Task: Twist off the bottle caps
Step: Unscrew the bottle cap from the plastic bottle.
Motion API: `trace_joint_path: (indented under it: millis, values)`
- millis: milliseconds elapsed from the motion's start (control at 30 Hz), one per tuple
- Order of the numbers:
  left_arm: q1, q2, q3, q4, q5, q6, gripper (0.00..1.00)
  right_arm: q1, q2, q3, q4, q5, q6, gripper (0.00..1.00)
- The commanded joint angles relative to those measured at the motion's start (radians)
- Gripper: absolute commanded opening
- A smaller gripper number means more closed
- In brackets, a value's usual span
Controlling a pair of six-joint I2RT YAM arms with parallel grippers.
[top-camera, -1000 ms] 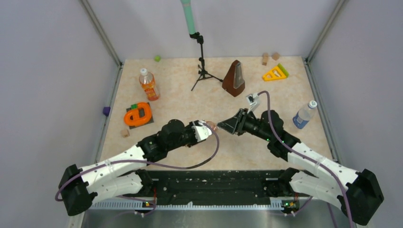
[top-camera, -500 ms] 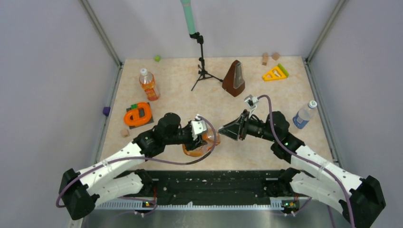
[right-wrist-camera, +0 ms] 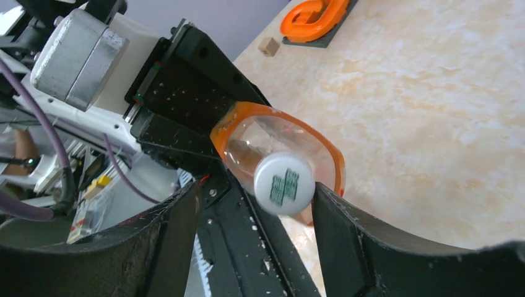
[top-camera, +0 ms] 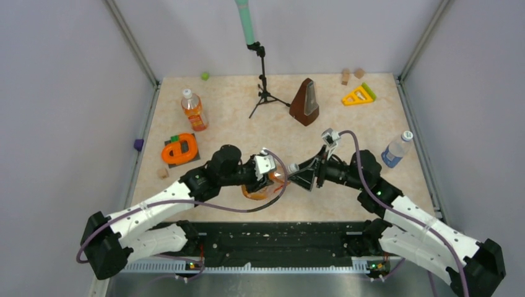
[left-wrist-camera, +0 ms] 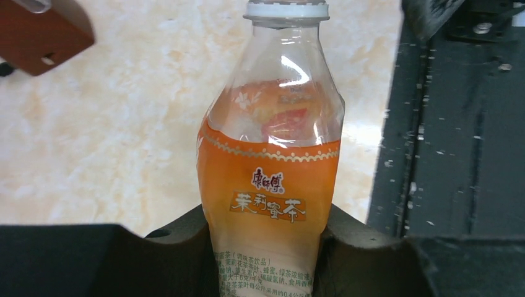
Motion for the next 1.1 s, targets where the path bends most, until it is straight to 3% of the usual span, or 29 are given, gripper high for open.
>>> trace_joint_path:
  millis: [0,167,367,633,1067]
  values:
    - [0.002,-0.039,-0.046,0.118,-0.204,0.055,0.00,0.010,-0.050,0.055,-0.053,0.112,0.053,0.65]
    - [-0.026,-0.109,-0.120,0.207,-0.323,0.111,0.00,0.008,-0.049,0.095,-0.143,0.218,0.090,0.64]
    - [-0.097,-0.167,-0.178,0.318,-0.480,0.176,0.00,0.004,-0.029,0.072,-0.057,0.241,0.182,0.61]
    - [-0.192,-0.112,-0.191,0.346,-0.649,0.291,0.00,0.002,0.066,0.085,0.026,0.190,0.273,0.59]
    - [-0.212,-0.119,-0.206,0.367,-0.684,0.326,0.00,-0.001,0.055,0.065,0.043,0.260,0.329,0.60]
